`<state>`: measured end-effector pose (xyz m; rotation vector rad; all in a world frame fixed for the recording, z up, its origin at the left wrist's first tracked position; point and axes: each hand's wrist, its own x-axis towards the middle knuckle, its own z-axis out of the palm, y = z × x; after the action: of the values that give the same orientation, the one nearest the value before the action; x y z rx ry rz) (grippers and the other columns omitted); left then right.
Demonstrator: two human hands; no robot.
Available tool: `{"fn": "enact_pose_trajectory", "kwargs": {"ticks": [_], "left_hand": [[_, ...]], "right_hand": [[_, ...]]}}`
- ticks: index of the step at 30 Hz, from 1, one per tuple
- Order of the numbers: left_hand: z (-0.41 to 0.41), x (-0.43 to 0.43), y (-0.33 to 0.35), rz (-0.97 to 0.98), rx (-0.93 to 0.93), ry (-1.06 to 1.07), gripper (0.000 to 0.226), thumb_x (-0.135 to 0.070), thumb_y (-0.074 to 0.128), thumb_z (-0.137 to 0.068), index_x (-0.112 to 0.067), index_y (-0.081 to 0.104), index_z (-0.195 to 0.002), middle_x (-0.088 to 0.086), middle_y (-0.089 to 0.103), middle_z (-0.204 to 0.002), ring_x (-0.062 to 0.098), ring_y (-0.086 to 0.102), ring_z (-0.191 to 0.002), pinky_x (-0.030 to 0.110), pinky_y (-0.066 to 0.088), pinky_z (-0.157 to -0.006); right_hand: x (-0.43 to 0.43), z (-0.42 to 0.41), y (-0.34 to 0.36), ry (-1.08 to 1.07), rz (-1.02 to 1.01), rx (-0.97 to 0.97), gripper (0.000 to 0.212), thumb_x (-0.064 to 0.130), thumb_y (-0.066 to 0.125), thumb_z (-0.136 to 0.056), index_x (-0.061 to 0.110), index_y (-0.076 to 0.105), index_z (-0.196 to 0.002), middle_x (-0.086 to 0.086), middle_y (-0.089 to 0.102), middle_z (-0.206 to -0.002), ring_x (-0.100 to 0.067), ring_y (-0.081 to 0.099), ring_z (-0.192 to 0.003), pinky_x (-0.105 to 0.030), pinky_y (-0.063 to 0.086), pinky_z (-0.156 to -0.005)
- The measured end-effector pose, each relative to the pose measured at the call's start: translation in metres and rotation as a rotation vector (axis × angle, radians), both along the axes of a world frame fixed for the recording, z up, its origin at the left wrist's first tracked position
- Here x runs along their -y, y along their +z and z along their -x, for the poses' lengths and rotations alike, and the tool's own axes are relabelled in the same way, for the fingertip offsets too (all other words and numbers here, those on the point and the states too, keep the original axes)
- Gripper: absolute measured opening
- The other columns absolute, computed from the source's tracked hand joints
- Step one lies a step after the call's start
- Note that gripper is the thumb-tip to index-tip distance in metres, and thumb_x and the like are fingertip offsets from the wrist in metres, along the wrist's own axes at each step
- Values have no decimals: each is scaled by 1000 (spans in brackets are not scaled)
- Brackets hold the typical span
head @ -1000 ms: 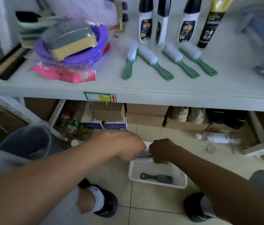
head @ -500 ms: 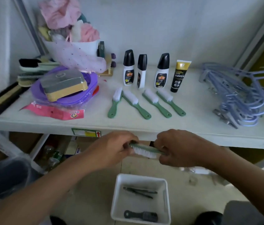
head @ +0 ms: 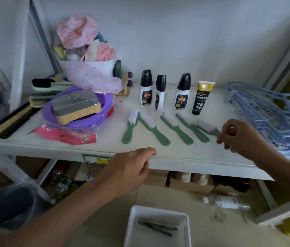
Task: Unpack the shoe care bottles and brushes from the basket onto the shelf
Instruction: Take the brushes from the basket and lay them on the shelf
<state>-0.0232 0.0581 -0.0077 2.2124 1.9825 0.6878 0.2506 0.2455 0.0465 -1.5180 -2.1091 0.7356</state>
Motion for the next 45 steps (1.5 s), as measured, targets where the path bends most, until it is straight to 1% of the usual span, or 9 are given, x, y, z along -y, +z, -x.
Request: {"fn": "enact_pose_trajectory", "kwargs": {"ticks": [4, 9, 13, 21, 25, 29, 36, 40, 45], "left_hand": [[-2, 2, -2, -29, -77, -32, 34, -28, 52, -97, -33, 50, -131, -14, 68, -99, 6, 64, -69, 30, 55, -66], [1, 2, -3, -49, -82, -35, 34, -27, 51, -94, -32, 49, -128, -15, 66, -94, 7, 58, -62, 33, 55, -62], [1, 3, -3, -43, -87, -36, 35, -26, 52, -93, -31, 51, -128, -15, 66, -97, 9, 60, -63, 33, 55, -63], [0, 3, -3, -37, -108, -66, 34, -29, 46, -97, -33, 48, -131, -15, 66, -103, 11, 61, -67, 37, 55, -65], [1, 3, -2, -45, -122, -74, 34, -29, 45, -97, -32, 48, -131, -16, 65, -101, 9, 58, -64, 36, 54, -64], [2, 5, -1, -49, -134, -78, 32, -29, 47, -98, -31, 52, -129, -15, 66, -102, 8, 59, -66, 34, 54, -64], [0, 8, -3, 19, -139, -59, 26, -28, 52, -96, -27, 61, -120, -12, 68, -97, 11, 64, -72, 34, 55, -67], [-4, 13, -9, 157, -179, -56, 19, -34, 54, -94, -26, 62, -109, -10, 67, -95, 14, 66, -81, 34, 55, -71], [-3, 22, -15, 446, -313, -126, 34, -36, 56, -93, -25, 57, -126, -1, 66, -115, 24, 66, -102, 34, 54, -80]], "right_hand": [[-11, -1, -9, -17, -75, 169, 12, 17, 71, -87, 21, 59, -87, 1, 71, -79, -17, 69, -70, -41, 60, -69], [-13, 4, -16, 80, -115, 359, 23, 24, 70, -86, 24, 60, -107, 1, 64, -99, -20, 62, -84, -29, 48, -66], [-12, 8, -17, 92, -142, 435, 29, 27, 68, -85, 25, 60, -113, -1, 63, -105, -20, 61, -90, -36, 54, -80], [-5, 8, -17, 93, -156, 504, 37, 32, 66, -87, 22, 62, -122, -2, 62, -114, -21, 59, -100, -40, 54, -87], [9, 11, -14, 124, -314, 518, 32, 31, 63, -88, 25, 62, -119, -1, 60, -112, -21, 59, -97, -39, 56, -77], [40, 24, -13, 254, -468, 370, 19, 35, 58, -93, 25, 60, -108, 6, 56, -104, -12, 55, -85, -30, 50, -63], [80, 41, -22, 326, -484, 371, 10, 42, 47, -95, 32, 49, -94, 12, 55, -84, -12, 58, -68, -35, 52, -57], [97, 50, -29, 360, -431, 408, 18, 45, 43, -98, 30, 47, -91, 11, 57, -74, -15, 58, -63, -30, 44, -53], [127, 69, -62, 489, -367, 562, 19, 42, 41, -97, 25, 48, -93, 2, 62, -78, -25, 58, -63, -30, 35, -51]]}}
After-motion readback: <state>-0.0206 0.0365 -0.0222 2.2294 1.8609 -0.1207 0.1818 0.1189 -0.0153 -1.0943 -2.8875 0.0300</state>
